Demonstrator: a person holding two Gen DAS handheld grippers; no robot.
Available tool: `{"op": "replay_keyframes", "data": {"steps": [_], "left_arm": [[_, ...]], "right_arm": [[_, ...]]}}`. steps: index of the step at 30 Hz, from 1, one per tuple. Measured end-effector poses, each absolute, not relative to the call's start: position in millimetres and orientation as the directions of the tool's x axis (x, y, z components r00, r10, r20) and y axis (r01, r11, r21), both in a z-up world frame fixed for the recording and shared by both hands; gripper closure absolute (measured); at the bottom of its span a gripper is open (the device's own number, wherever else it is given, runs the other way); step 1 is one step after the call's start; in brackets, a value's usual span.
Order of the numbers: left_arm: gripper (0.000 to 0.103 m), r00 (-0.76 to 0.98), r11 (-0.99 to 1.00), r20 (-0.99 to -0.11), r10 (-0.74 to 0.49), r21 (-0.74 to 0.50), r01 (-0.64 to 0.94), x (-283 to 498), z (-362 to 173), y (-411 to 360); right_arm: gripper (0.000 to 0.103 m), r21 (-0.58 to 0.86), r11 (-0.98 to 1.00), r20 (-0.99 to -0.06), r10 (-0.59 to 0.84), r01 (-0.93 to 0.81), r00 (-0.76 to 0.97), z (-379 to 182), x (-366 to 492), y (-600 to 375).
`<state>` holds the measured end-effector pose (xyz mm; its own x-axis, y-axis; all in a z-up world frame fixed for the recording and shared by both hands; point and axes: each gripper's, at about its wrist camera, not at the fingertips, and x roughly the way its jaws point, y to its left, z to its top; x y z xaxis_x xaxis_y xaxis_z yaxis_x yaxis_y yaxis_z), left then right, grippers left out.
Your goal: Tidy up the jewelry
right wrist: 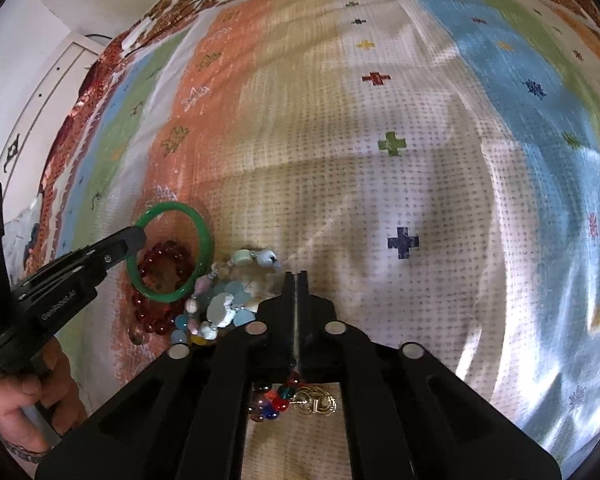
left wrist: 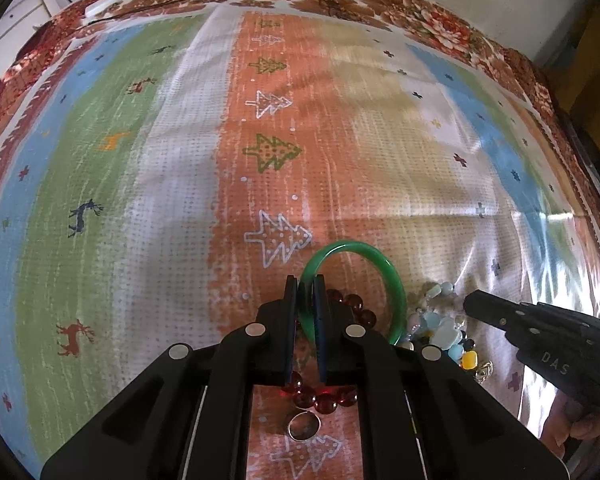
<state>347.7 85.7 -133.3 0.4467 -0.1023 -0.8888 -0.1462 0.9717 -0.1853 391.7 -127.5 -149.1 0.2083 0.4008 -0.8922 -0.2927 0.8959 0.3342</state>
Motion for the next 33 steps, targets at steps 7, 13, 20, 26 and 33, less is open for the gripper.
{"op": "replay_keyframes", "data": {"steps": [7,13,20,26,33], "left_arm": [[0.096,0.446,0.97,-0.889,-0.103,-0.189,-0.151,348,-134,85],[0.096,0.445,0.972,-0.89,-0.103,-0.186,-0.147,348,-135,86],[0.096,0.438,0.973,-0.894,-0.094,-0.175,-0.149,349,-140,87],[0.096,0.447,0.97,-0.888,-0.108,-0.193,-0.149,348,-140,89],[0.096,0.449,0.966,-0.885,-0.123,-0.21,-0.15,348,-138,91]], "right_arm": [[0.055,0.377,0.874,-0.873,0.445,-0.305,0.197,-146,389,-123],[0.052,0.402,0.87,-0.863,0.464,-0.286,0.2,-147,393,-122],[0.052,0.41,0.871,-0.859,0.469,-0.27,0.208,-150,396,-118],[0.053,0.382,0.877,-0.871,0.447,-0.293,0.203,-150,394,-107],[0.096,0.37,0.882,-0.88,0.434,-0.292,0.194,-157,395,-110]]}}
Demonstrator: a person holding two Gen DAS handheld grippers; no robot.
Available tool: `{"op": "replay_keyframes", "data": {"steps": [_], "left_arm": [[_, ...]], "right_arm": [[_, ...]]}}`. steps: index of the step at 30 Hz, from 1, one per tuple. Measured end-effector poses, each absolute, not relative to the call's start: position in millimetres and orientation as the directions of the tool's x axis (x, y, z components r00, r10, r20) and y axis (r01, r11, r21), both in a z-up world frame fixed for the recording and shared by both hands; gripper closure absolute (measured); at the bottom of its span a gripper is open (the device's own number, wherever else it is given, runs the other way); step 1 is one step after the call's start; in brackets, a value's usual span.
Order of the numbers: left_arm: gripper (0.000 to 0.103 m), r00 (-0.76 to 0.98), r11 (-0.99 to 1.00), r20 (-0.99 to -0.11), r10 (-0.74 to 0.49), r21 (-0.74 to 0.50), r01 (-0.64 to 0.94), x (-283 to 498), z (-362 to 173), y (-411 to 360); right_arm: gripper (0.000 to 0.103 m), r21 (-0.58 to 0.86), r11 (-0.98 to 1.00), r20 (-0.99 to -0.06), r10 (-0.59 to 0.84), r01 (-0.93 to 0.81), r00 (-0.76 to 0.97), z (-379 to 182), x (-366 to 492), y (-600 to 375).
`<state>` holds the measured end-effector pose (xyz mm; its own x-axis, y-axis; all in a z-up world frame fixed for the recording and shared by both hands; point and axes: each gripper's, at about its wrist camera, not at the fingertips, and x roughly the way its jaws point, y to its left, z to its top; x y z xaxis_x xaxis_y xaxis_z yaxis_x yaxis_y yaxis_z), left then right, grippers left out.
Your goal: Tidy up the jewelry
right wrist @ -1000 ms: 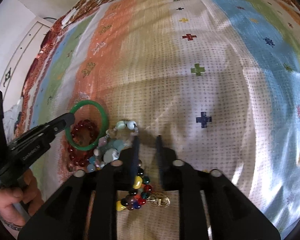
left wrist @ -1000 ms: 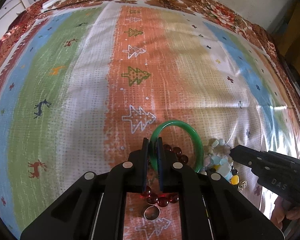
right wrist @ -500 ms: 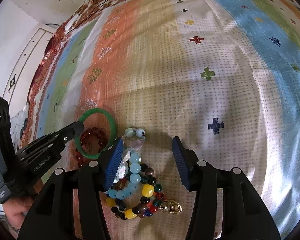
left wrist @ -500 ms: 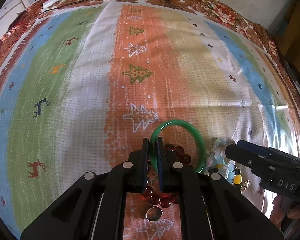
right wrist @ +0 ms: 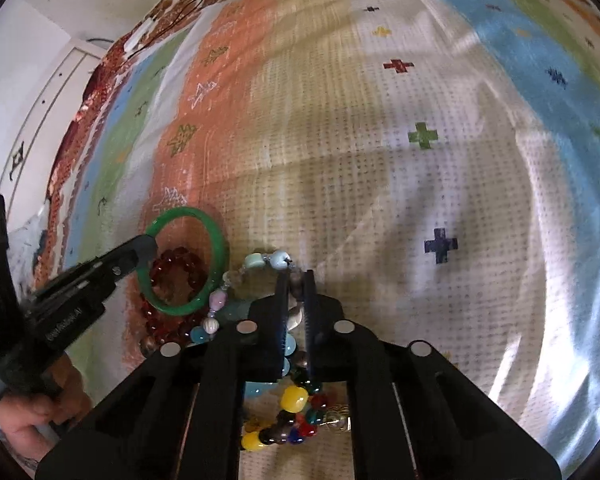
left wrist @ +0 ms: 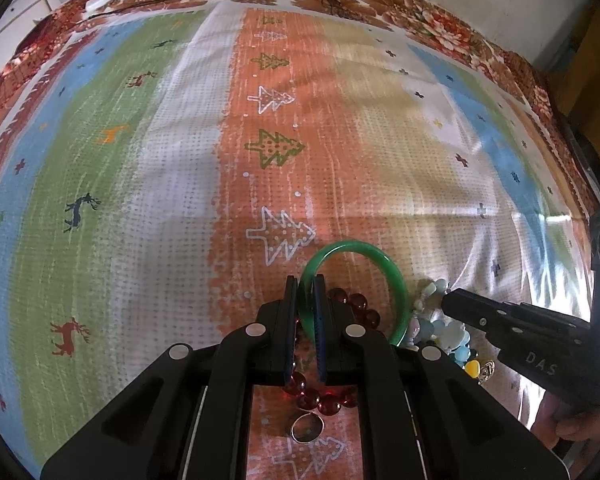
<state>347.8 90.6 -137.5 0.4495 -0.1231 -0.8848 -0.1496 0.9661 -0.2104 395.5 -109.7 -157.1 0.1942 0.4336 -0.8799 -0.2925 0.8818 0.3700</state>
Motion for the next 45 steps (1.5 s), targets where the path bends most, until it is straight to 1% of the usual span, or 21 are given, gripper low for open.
{"op": "replay_keyframes", "data": {"steps": [10,17,25,27,31,40,45], "left_arm": [[0.096,0.479,0.961,-0.868,-0.132,-0.231,-0.154,344,-122,96],[0.096,0.498,0.959,-0.856,-0.139,-0.241,-0.148,338,-109,94],[0.095,0.523,0.958,-0.84,-0.144,-0.251,-0.14,327,-92,88],[0.095,0.526,0.96,-0.839,-0.138,-0.244,-0.138,324,-90,86],[0.095,0.54,0.975,-0.837,-0.088,-0.183,-0.124,314,-81,79],[0.095,0.565,0.971,-0.82,-0.09,-0.198,-0.133,295,-63,78],[0.095,0.581,0.974,-0.81,-0.085,-0.19,-0.123,285,-53,75]], "right_arm": [[0.096,0.36,0.882,-0.877,0.431,-0.304,0.212,-147,389,-117],[0.096,0.312,0.881,-0.871,0.415,-0.355,0.264,-124,379,-116],[0.096,0.288,0.865,-0.84,0.434,-0.411,0.325,-87,362,-110],[0.096,0.271,0.865,-0.836,0.429,-0.422,0.342,-79,358,-109],[0.096,0.241,0.868,-0.832,0.415,-0.433,0.368,-69,350,-108],[0.096,0.22,0.867,-0.814,0.416,-0.447,0.405,-51,328,-114],[0.096,0.193,0.855,-0.793,0.425,-0.482,0.437,-34,310,-115]]}}
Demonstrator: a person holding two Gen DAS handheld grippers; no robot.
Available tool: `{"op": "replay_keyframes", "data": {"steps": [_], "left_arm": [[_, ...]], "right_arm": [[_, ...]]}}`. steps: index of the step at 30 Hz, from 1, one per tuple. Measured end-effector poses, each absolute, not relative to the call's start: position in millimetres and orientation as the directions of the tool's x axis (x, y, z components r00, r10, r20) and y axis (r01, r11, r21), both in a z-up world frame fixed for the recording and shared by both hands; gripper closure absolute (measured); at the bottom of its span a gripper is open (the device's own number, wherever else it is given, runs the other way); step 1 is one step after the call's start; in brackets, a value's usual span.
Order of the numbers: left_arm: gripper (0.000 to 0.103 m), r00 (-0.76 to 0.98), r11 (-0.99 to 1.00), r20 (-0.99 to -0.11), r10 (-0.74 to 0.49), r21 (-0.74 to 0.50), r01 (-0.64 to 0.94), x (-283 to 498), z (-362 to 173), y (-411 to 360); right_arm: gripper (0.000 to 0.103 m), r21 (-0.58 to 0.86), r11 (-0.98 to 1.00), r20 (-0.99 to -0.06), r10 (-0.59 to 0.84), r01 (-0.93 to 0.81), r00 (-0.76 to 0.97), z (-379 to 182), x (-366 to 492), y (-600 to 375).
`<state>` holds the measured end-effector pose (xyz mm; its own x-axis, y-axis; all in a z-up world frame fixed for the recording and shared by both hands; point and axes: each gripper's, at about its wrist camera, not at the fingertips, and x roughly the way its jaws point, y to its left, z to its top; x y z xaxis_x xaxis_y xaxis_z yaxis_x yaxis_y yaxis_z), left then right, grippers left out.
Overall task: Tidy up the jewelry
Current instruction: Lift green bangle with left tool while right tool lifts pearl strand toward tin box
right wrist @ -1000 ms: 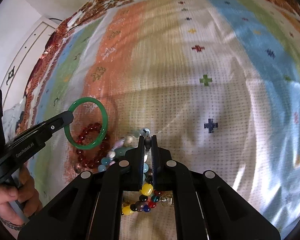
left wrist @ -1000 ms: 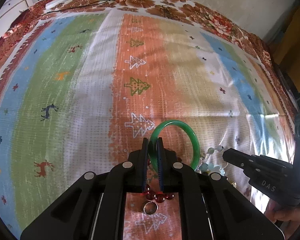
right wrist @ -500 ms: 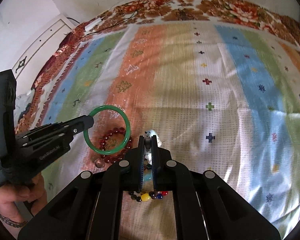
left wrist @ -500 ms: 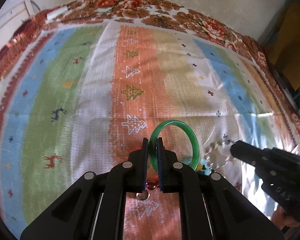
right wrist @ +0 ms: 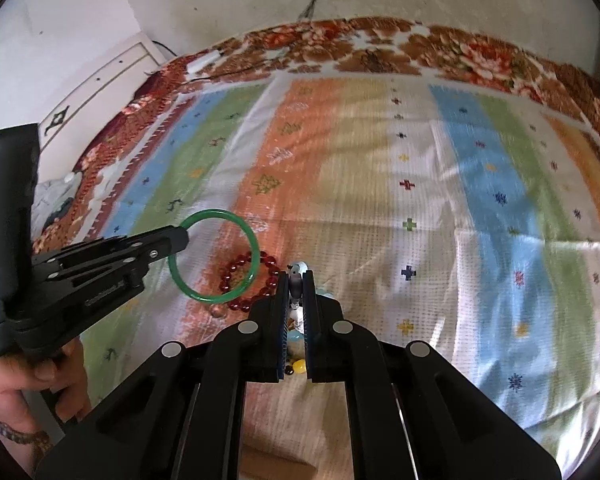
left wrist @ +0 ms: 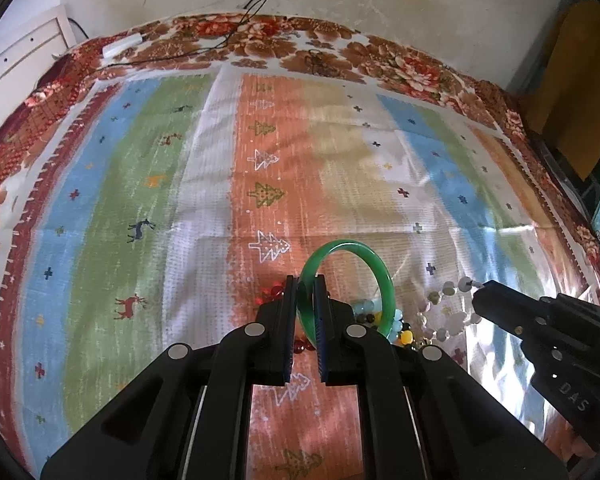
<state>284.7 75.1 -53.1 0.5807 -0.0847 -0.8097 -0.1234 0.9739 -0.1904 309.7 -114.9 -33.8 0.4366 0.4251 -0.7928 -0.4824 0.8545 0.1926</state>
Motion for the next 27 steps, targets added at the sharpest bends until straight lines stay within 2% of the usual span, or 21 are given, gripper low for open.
{"op": "replay_keyframes", "data": {"steps": [27], "left_arm": [[0.095,0.65,0.986,-0.757,-0.062,-0.147,-0.077,201,-14,54]], "right_arm": [[0.096,0.058,0.852,-0.742,0.385,-0.521,0.548,-7,230,-131]]}}
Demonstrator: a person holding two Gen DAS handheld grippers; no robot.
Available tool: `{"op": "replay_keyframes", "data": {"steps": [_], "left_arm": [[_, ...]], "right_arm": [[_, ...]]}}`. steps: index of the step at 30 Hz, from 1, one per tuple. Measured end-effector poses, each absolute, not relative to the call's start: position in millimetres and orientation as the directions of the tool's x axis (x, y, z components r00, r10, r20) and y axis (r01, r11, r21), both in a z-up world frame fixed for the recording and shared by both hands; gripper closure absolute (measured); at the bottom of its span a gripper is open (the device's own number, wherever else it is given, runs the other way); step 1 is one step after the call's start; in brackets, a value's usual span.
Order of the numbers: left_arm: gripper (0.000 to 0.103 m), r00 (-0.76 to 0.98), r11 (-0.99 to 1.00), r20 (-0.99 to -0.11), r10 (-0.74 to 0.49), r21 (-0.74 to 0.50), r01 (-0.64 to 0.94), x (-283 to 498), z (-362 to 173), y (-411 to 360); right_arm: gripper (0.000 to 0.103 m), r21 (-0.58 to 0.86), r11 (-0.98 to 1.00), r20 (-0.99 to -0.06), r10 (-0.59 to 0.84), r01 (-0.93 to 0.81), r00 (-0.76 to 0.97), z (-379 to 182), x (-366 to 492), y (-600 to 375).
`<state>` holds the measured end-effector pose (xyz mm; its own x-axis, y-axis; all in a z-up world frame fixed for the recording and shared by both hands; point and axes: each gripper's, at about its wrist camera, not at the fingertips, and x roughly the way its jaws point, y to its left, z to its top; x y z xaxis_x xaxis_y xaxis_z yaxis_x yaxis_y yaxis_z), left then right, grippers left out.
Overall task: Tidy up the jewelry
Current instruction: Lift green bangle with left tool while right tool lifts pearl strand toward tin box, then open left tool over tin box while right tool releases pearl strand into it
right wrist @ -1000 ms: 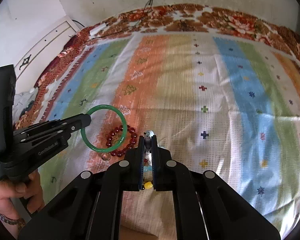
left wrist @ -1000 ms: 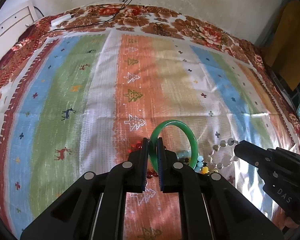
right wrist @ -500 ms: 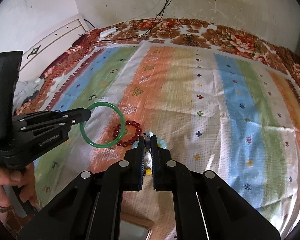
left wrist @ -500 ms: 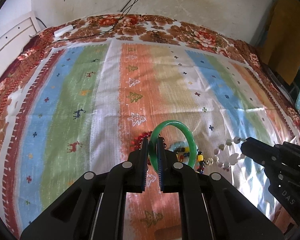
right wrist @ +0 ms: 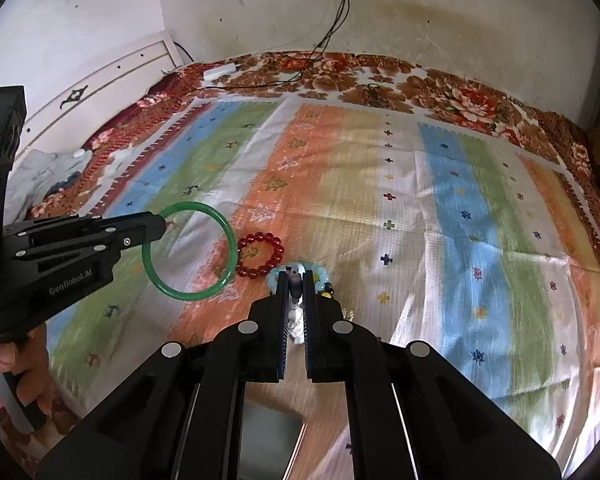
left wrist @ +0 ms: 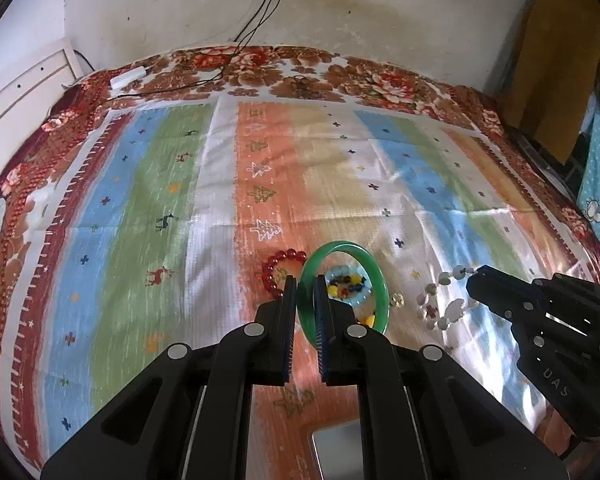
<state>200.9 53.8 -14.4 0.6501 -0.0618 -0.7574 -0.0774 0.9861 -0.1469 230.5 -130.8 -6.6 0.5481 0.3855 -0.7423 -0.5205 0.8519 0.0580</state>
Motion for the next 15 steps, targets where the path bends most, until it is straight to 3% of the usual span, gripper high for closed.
{"op": "replay_keyframes", "data": {"steps": [15], "left_arm": [[0.094,0.652,0.99,-0.754,-0.088,-0.138,-0.026,141,-15,34]], "right_arm": [[0.096,0.079,0.829,-0.748,0.416,-0.553,0.517,-11,181,-136]]}}
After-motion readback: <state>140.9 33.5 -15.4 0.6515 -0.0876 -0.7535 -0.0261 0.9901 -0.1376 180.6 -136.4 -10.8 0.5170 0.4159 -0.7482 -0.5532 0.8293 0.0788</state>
